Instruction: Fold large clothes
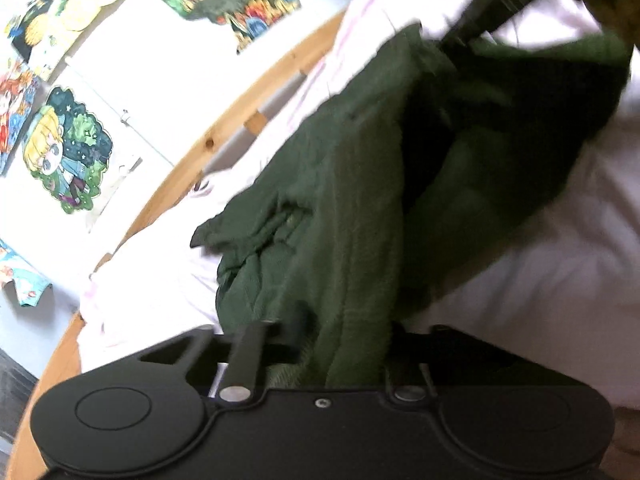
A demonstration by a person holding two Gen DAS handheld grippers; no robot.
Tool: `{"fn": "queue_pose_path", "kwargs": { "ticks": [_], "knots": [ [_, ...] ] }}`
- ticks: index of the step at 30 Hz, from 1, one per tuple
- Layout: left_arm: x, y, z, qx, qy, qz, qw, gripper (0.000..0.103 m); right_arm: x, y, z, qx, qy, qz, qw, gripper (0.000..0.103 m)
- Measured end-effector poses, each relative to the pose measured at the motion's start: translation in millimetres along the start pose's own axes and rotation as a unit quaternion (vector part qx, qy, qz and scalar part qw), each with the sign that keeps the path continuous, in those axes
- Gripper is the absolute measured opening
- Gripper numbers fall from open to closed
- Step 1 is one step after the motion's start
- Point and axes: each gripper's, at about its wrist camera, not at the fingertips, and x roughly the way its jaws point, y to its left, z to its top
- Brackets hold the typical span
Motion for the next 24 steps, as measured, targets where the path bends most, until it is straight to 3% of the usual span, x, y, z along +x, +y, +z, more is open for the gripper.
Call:
{"fn": "queue_pose_path", "kwargs": {
  "ticks": [2, 3, 7, 11, 15, 19, 20, 21, 22, 24],
  "knots": [
    [1, 15, 5, -0.037, -0.002, -0.015, 0.9992, 0.009, -9, 5, -2, -0.009, 0.008, -0.011, 1.000, 0.041],
    [2, 25, 10, -0.065, 0.001, -0.026, 0.9976, 0.009, -16, 8, -4, -0.015, 0.013, -0.019, 1.000, 0.056],
    [15, 71, 33, -0.182, 0.033, -0.080, 0.9795, 0.008, -47, 27, -11, -0.038, 0.016, -0.026, 0.999, 0.095],
    [30, 107, 52, -0.247, 0.058, -0.120, 0.9599, 0.008, -41, 57, -27, -0.131, 0.063, -0.060, 0.988, 0.099],
    [39, 123, 60, -0.277, 0.064, -0.132, 0.9494, 0.008, -6, 83, -45, -0.202, 0.121, -0.087, 0.968, 0.099],
    [42, 123, 57, -0.287, 0.064, -0.136, 0.9461, 0.008, 37, 100, -65, -0.276, 0.131, -0.153, 0.940, 0.085],
    [41, 120, 55, -0.288, 0.064, -0.137, 0.9457, 0.008, 43, 101, -67, -0.285, 0.128, -0.162, 0.936, 0.070],
    [39, 119, 52, -0.286, 0.065, -0.140, 0.9457, 0.008, 45, 101, -66, -0.288, 0.119, -0.169, 0.935, 0.037],
    [37, 117, 48, -0.282, 0.065, -0.143, 0.9465, 0.008, 42, 99, -60, -0.276, 0.105, -0.172, 0.940, 0.015],
    [32, 113, 41, -0.265, 0.065, -0.148, 0.9507, 0.009, 26, 92, -43, -0.228, 0.074, -0.164, 0.957, 0.010]
  ]
}}
